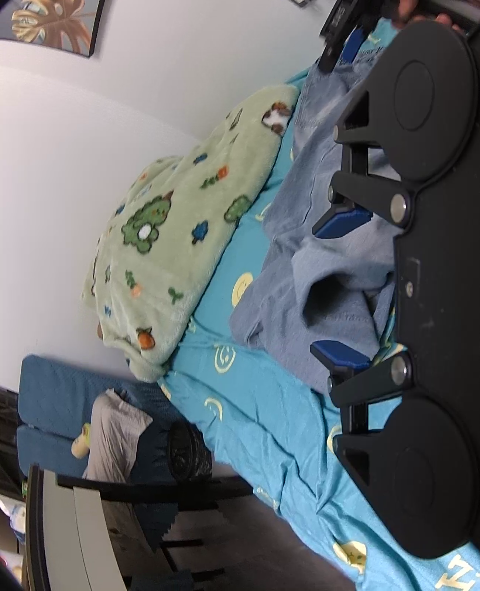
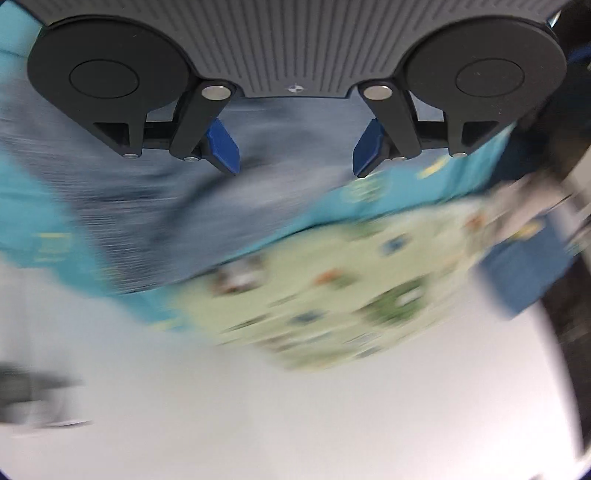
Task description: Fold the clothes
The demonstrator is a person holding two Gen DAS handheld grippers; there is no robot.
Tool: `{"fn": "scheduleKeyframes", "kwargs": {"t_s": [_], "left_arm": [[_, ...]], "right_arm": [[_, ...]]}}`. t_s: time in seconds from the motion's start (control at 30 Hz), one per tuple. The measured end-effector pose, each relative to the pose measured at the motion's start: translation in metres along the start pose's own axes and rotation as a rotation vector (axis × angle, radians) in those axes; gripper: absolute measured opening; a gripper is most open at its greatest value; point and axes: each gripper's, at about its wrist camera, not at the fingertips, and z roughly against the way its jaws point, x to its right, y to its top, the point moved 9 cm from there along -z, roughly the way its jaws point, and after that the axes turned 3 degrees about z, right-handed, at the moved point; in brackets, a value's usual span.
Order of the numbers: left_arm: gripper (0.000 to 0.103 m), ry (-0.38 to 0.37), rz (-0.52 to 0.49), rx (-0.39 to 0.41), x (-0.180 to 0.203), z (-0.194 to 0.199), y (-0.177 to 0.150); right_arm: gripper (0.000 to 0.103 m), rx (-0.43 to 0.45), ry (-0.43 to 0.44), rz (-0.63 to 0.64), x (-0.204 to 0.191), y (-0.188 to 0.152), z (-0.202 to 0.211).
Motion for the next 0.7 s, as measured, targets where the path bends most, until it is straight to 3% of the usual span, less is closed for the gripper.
{"fn": "scheduleKeyframes", "kwargs": {"t_s": [0.23,0.33,0.4,0.43,0.47,0.5,0.6,0.63,0.7], "left_arm": [[0.058,0.053,-0.015,0.008,-0.014,-0.028,0.008],[0.058,0.070,0.000,-0.012,-0.023,-0.046,0.009],[0.058,0.066,0.031,-0.031,-0.030,-0.056,0.007],[0.058,0.064,0.043,-0.040,-0.032,-0.059,0.005],[0.058,0.062,0.046,-0.046,-0.033,-0.061,0.004],[0.058,0.059,0.042,-0.047,-0.033,-0.061,0.003],[0.058,0.052,0.036,-0.033,-0.029,-0.057,0.004],[0.058,0.046,0.039,-0.028,-0.028,-0.054,0.005],[0.058,0.034,0.041,-0.014,-0.026,-0.049,0.007]], "right_arm": [[0.070,-0.146,0.158,0.065,-0.030,-0.007,-0.090],[0.051,-0.202,0.186,0.032,-0.046,-0.024,-0.096],[0.049,-0.227,0.179,0.114,-0.057,-0.032,-0.093],[0.041,-0.240,0.164,0.174,-0.063,-0.036,-0.092],[0.023,-0.240,0.138,0.220,-0.065,-0.037,-0.093],[0.017,-0.227,0.110,0.228,-0.063,-0.037,-0.091],[0.009,-0.181,0.067,0.247,-0.061,-0.029,-0.075],[0.003,-0.159,0.045,0.292,-0.065,-0.026,-0.065],[0.003,-0.115,0.027,0.379,-0.075,-0.023,-0.043]]}}
